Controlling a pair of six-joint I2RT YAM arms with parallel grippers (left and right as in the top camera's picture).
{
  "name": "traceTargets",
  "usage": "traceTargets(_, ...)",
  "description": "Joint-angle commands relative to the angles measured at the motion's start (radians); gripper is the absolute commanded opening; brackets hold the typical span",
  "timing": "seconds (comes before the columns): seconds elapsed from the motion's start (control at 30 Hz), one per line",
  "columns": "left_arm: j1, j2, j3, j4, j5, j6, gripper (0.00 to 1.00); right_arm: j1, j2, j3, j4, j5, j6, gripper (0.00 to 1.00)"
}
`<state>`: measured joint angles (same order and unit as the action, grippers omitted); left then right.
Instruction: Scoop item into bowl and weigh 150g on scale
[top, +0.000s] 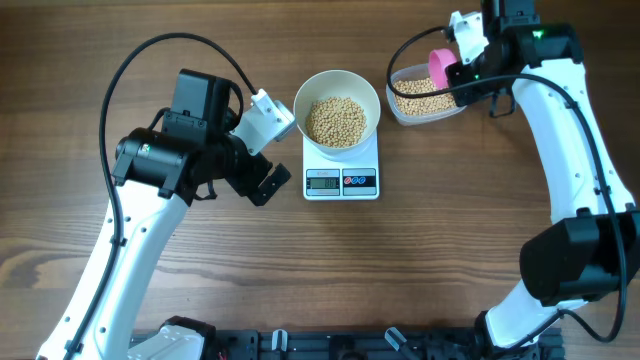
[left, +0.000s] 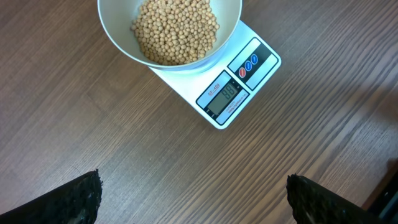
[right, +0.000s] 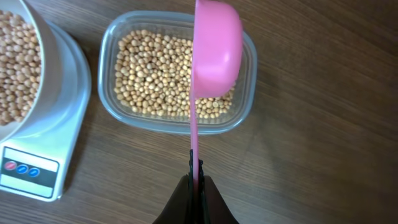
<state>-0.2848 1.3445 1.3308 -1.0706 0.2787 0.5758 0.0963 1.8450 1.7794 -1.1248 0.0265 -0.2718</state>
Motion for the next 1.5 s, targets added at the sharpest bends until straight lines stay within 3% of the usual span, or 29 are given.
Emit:
traceTargets(0.0, 0.001, -0.013, -0.002, 0.0, 0.009, 0.022, 1.0, 0.002, 0.01, -0.051, 0.035, 0.027, -0.015, 0.04)
traceTargets(0.6, 0.001, -0.013, -0.002, 0.0, 0.009, 0.023, 1.0, 0.003, 0.012, -0.264, 0.16, -0.01, 0.069, 0.04)
traceTargets(0.83, 0.001, -0.013, -0.002, 0.0, 0.009, 0.023, 1.0, 0.004, 0.012, -0.279, 0.179, -0.261, 0.112, 0.04)
traceTargets(1.17, 0.001, -0.013, -0.002, 0.0, 0.009, 0.023, 1.0, 0.004, 0.012, -0.279, 0.186, -0.306, 0.256, 0.04)
traceTargets(1.47, 0.001, -0.013, -0.002, 0.0, 0.009, 0.023, 1.0, -0.047, 0.012, -0.283, 0.19, -0.496, 0.381, 0.04)
